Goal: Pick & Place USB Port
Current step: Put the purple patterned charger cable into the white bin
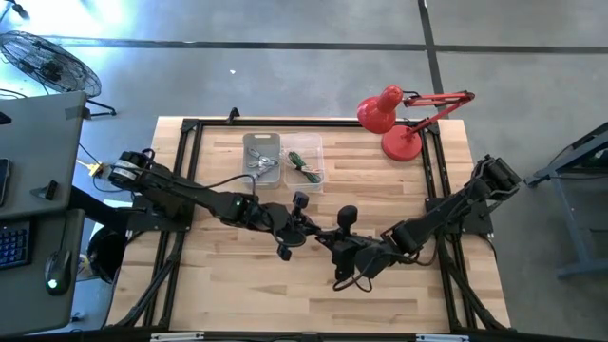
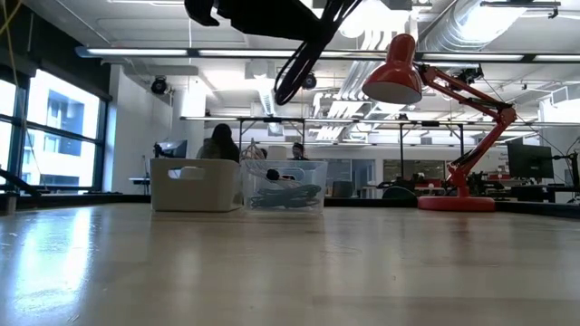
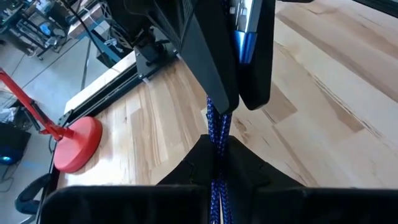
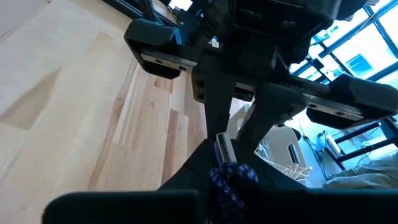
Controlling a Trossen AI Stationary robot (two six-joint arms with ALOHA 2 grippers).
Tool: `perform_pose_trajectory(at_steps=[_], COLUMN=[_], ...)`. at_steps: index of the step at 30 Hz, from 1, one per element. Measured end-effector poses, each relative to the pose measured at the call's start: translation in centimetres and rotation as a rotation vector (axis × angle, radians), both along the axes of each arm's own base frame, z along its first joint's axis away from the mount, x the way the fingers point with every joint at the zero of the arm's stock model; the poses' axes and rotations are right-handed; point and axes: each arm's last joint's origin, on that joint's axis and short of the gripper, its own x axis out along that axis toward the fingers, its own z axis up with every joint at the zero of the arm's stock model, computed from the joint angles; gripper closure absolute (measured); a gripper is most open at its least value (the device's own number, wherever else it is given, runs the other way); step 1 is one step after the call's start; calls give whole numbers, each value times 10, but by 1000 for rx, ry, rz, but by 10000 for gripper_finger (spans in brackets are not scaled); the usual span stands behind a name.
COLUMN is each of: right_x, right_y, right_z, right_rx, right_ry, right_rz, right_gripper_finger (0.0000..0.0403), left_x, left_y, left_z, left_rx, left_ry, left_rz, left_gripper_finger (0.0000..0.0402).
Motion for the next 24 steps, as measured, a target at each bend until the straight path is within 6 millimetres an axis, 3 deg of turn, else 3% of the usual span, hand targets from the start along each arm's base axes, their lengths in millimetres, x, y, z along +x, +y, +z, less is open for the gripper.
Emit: perform_pose_trajectory(at_steps=[6,17,24], right_x=[0,-1,-7], right_y=[-1,-2,-11], right_z=[0,-3,13], right_rx=[-24,-47,-136], right_ry=[2,17,-16], right_rz=[-17,-30,-105], right_gripper_finger=[382,383,383], left_x=[0,0,-19], left_y=[0,-1,7], left_z=[0,3,15], left_rx=[-26,-62,7], left_ry=[-4,-16,45], left_rz=[14,11,126], left_gripper_finger=[364,273,241])
